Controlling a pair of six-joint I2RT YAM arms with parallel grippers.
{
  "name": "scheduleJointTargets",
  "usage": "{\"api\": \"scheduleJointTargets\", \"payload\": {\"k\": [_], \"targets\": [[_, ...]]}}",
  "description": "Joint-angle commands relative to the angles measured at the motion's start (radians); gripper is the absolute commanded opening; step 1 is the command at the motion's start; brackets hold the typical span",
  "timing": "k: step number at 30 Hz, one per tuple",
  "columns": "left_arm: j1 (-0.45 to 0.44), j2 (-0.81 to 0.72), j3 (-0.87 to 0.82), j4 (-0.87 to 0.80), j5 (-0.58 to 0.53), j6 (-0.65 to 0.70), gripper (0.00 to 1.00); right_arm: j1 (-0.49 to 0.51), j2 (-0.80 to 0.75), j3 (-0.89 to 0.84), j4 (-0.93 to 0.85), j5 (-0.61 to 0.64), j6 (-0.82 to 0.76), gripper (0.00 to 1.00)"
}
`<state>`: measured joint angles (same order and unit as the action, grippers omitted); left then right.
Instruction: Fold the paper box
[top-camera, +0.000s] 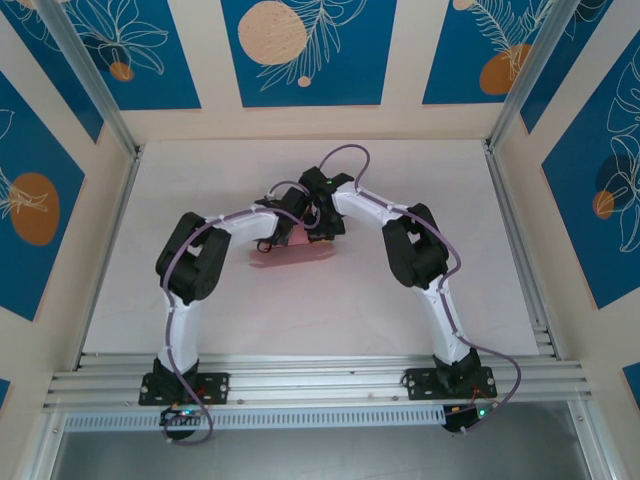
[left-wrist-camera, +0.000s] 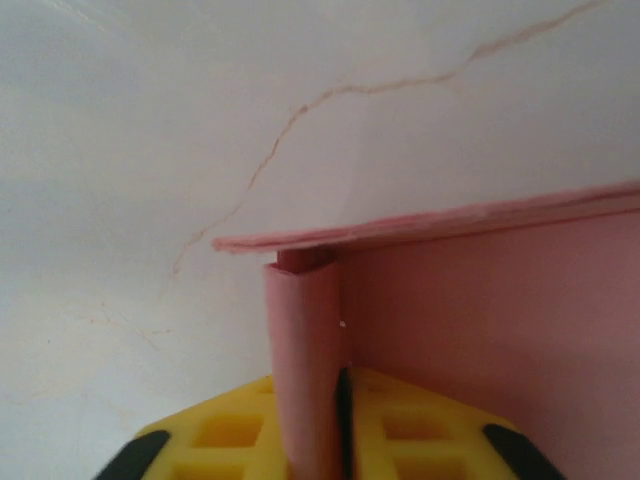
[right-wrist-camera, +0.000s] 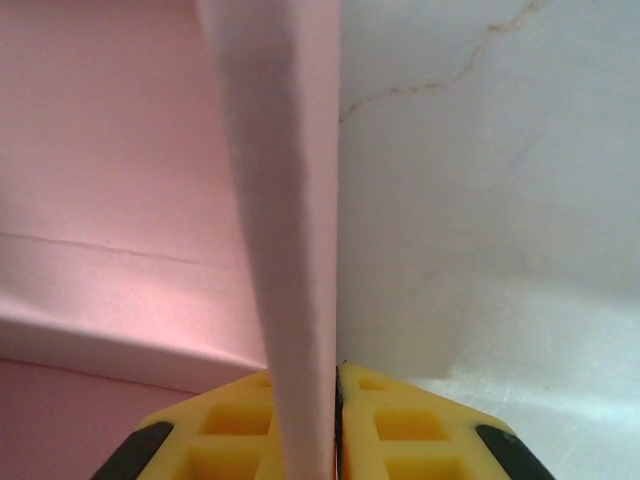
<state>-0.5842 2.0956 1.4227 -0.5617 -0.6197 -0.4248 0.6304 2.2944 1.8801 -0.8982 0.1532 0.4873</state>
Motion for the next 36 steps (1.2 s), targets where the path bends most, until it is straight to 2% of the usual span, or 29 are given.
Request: {"api": "scheduleJointTargets", "payload": {"k": [1,8,12,19,24,27,31,36], "targets": [[-0.013,0.004,-0.034,-0.030,0.016,0.052,0.26,0.075,0.020,0.042,-0.122,0.068,-0.027,0.16],[-0.010,-0.197,-0.077,0.126,0.254,0.053,0.59,0.075,0.028,0.053,-0.131,0.091,-0.041,0.16],[-0.003,-0.279,-0.077,0.148,0.323,0.067,0.70,0.078,0.031,0.050,-0.129,0.100,-0.078,0.17],[0.058,-0.405,-0.174,0.215,0.410,0.044,0.73,0.078,0.038,0.051,-0.130,0.123,-0.220,0.19],[0.160,-0.504,-0.262,0.269,0.528,0.034,0.75,0.077,0.043,0.045,-0.116,0.021,-0.409,0.17],[0.224,-0.556,-0.310,0.276,0.578,0.046,0.75,0.077,0.063,0.076,-0.137,0.013,-0.500,0.17],[0.290,-0.622,-0.403,0.312,0.626,0.037,0.75,0.070,0.111,0.183,-0.184,0.082,-0.539,0.27],[0.348,-0.672,-0.513,0.381,0.719,0.021,0.75,0.063,0.137,0.310,-0.228,0.068,-0.554,0.43]]}}
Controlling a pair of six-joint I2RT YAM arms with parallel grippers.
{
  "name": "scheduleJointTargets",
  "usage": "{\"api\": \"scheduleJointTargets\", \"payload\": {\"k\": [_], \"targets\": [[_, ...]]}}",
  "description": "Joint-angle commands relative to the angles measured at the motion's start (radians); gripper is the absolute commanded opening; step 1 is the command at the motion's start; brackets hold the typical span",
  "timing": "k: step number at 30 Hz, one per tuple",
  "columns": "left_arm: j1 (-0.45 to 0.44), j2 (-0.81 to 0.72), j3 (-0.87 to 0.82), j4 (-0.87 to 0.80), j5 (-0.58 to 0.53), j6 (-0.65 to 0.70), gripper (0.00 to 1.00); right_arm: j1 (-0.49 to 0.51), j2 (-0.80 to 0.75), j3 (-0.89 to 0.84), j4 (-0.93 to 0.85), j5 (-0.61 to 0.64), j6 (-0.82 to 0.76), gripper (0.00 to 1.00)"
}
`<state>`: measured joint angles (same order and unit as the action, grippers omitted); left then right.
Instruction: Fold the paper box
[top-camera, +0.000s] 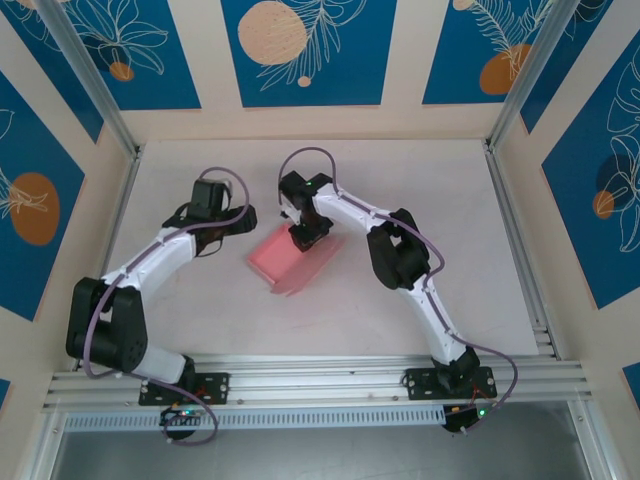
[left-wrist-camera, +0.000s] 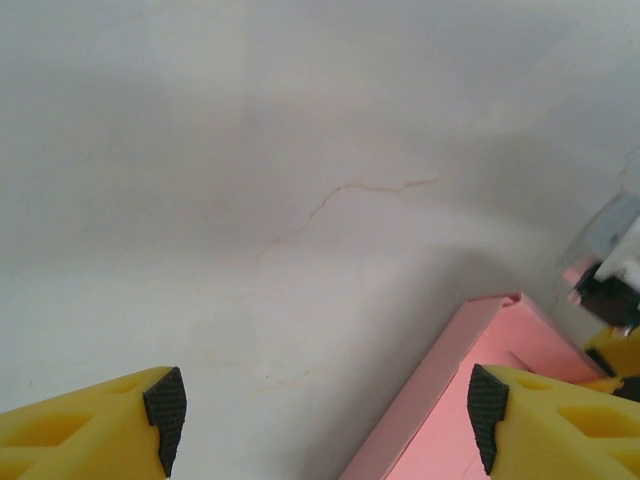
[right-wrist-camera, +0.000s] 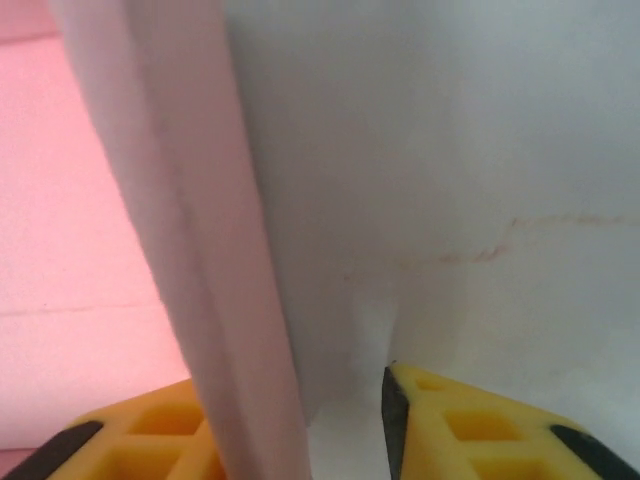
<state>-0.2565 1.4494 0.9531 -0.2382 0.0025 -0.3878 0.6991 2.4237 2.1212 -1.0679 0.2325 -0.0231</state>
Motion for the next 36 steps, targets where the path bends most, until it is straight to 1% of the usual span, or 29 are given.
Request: {"api": "scheduleJointTargets", "payload": {"k": [1,3,6,10,13,17,19,21,22,25,26,28,32,36], "targets": [[0.026,-0.025,-0.053,0.065,0.112,-0.014,0.75,-0.005,0.009,0.085,-0.062,-0.015,-0.043,0.46],[0.029,-0.019,-0.062,0.067,0.139,-0.004,0.75,-0.005,0.008,0.120,-0.072,-0.027,-0.046,0.52],[0.030,0.008,-0.062,0.075,0.191,0.001,0.76,-0.008,0.011,0.162,-0.081,-0.041,-0.047,0.57],[0.030,0.042,-0.062,0.105,0.253,0.004,0.73,-0.009,0.011,0.224,-0.106,-0.050,-0.042,0.62],[0.029,0.071,-0.057,0.118,0.287,0.013,0.69,-0.009,-0.003,0.307,-0.146,-0.049,-0.028,0.65],[0.028,0.128,-0.047,0.134,0.337,0.012,0.64,-0.010,-0.077,0.380,-0.176,-0.018,0.038,0.67],[0.029,0.140,-0.056,0.157,0.359,-0.001,0.61,-0.013,-0.147,0.361,-0.178,0.015,0.106,0.71],[0.028,0.143,-0.066,0.173,0.361,-0.010,0.60,-0.016,-0.243,0.284,-0.165,0.050,0.179,0.72],[0.028,0.144,-0.072,0.178,0.360,-0.014,0.60,-0.017,-0.307,0.212,-0.148,0.076,0.231,0.75],[0.028,0.142,-0.098,0.202,0.371,-0.035,0.60,-0.012,-0.521,-0.069,-0.063,0.103,0.371,0.86],[0.028,0.140,-0.111,0.216,0.377,-0.045,0.60,-0.010,-0.592,-0.173,-0.026,0.102,0.428,0.93],[0.026,0.137,-0.132,0.248,0.394,-0.066,0.60,-0.004,-0.722,-0.356,0.036,0.067,0.541,1.00],[0.025,0.148,-0.149,0.264,0.415,-0.075,0.61,0.016,-0.937,-0.650,0.160,-0.019,0.764,1.00],[0.026,0.158,-0.151,0.270,0.417,-0.078,0.62,0.032,-1.027,-0.835,0.269,-0.120,0.918,1.00]]}}
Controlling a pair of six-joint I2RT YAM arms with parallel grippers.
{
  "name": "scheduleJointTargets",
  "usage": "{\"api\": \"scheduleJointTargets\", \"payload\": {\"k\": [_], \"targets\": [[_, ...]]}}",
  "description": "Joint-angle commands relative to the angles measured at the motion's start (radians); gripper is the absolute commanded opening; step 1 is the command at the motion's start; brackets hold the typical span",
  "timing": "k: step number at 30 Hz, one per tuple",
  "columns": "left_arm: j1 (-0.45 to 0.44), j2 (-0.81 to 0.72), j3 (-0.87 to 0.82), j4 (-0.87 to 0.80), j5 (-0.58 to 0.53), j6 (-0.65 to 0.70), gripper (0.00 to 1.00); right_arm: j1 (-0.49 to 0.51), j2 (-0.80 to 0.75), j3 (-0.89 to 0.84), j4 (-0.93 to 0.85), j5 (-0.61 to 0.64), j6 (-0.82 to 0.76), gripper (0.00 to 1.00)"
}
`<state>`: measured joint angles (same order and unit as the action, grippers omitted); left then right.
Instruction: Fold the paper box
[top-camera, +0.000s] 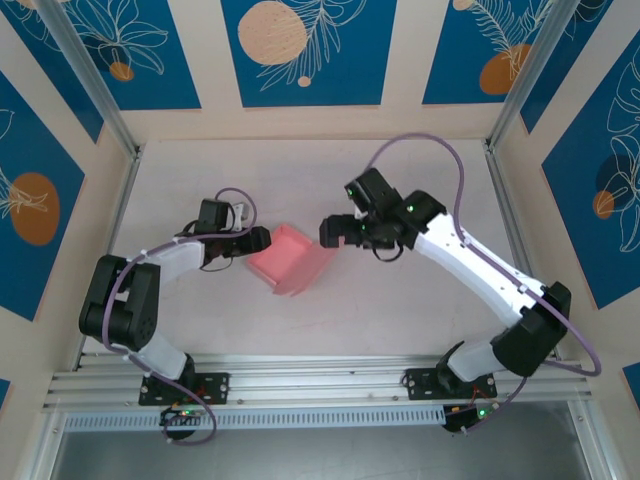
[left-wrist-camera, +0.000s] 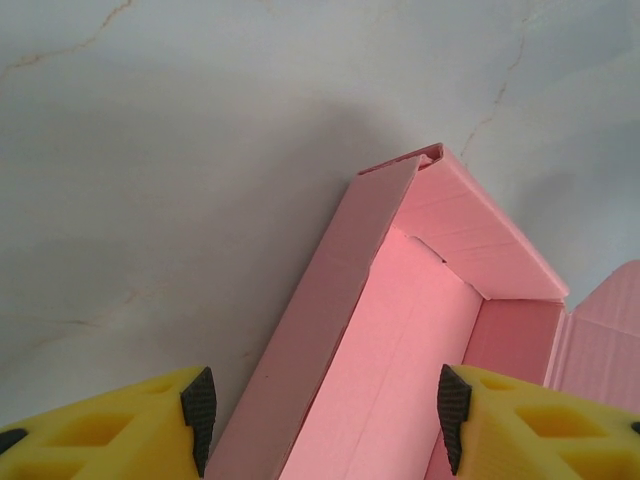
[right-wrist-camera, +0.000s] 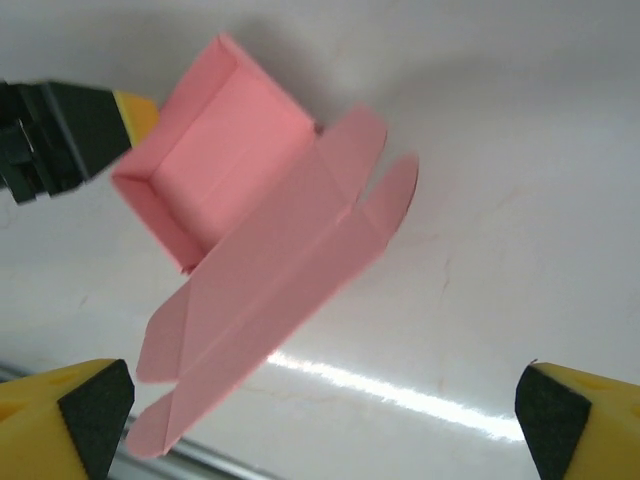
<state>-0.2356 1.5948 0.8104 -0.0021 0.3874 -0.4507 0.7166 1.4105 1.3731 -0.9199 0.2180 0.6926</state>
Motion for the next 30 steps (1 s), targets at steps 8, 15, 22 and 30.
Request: {"api": "scheduleJointTargets", "payload": {"k": [8,15,22,30], "targets": [[0.005,0.009,-0.009,0.059,0.041,-0.038,0.62,0.023,0.074,-0.164,0.320,-0.254,0.267,0.81],[0.005,-0.030,-0.025,0.060,0.022,-0.043,0.65,0.018,0.203,-0.062,0.264,-0.245,0.193,0.55],[0.004,-0.078,-0.007,0.019,-0.004,-0.019,0.70,-0.003,0.308,0.093,0.097,-0.171,0.010,0.32],[0.007,-0.113,0.026,-0.028,-0.039,0.013,0.74,-0.046,0.452,0.280,-0.055,-0.151,-0.179,0.15]]}}
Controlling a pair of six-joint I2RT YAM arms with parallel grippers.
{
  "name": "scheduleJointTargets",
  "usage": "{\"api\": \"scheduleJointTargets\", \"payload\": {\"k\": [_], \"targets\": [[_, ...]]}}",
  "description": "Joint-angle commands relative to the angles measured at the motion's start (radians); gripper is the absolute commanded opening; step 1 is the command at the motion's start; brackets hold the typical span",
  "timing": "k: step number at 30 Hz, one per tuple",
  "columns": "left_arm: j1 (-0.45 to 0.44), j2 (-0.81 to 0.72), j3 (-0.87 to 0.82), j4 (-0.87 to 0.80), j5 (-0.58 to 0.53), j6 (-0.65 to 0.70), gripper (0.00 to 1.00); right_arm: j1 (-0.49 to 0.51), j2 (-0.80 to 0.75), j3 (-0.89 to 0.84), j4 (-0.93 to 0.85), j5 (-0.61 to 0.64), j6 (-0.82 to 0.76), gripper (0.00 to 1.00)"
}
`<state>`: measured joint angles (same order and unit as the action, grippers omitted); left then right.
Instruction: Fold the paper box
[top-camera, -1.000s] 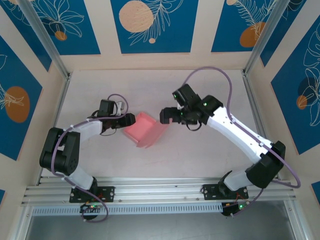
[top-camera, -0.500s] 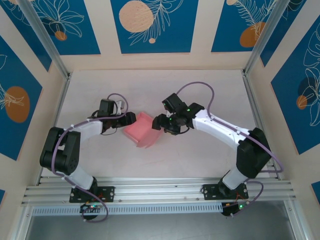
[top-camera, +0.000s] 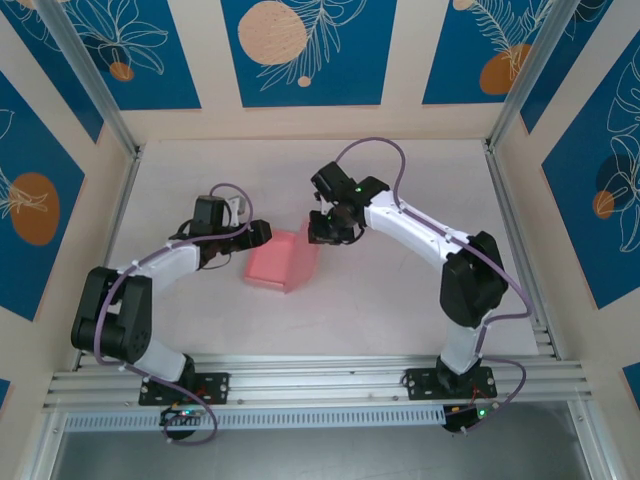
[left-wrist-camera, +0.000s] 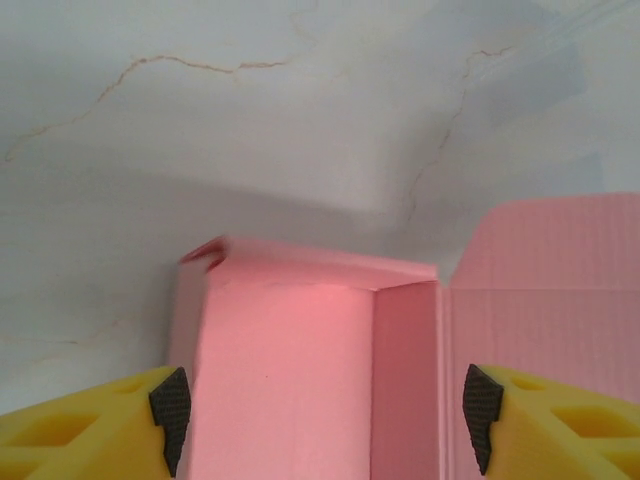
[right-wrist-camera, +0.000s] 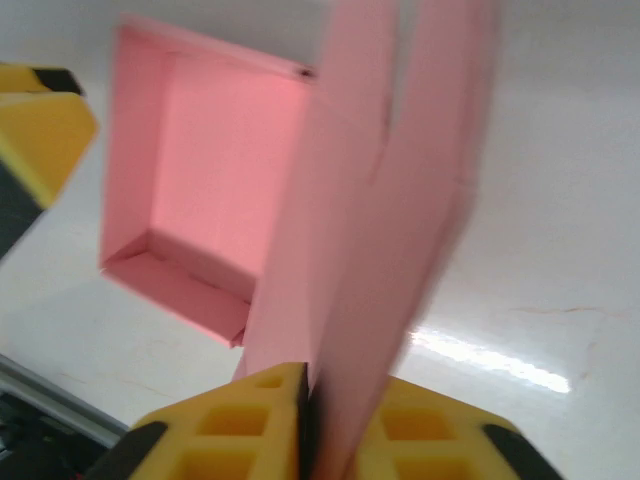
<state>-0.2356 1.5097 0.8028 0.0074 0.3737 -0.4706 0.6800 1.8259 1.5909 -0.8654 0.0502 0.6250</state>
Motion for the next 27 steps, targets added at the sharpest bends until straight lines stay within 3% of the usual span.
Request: {"api": "scheduleJointTargets", "payload": {"k": [1,9,16,21,27], "targets": [[0.007,-0.030,0.035,-0.040,-0.028,0.038,0.74,-0.014,0.055,0.095,-0.133,0.032,-0.140,0.14],[0.029,-0.030,0.102,-0.105,-0.071,0.214,0.75,-0.022,0.206,0.412,-0.347,0.171,-0.418,0.09],[0.043,0.060,0.196,-0.153,0.149,0.431,0.74,0.017,0.289,0.540,-0.365,0.342,-0.694,0.05],[0.041,0.134,0.209,-0.164,0.187,0.518,0.71,0.018,0.317,0.548,-0.296,0.311,-0.849,0.04],[0.035,0.168,0.202,-0.179,0.209,0.503,0.65,0.023,0.352,0.579,-0.270,0.312,-0.967,0.04]]}}
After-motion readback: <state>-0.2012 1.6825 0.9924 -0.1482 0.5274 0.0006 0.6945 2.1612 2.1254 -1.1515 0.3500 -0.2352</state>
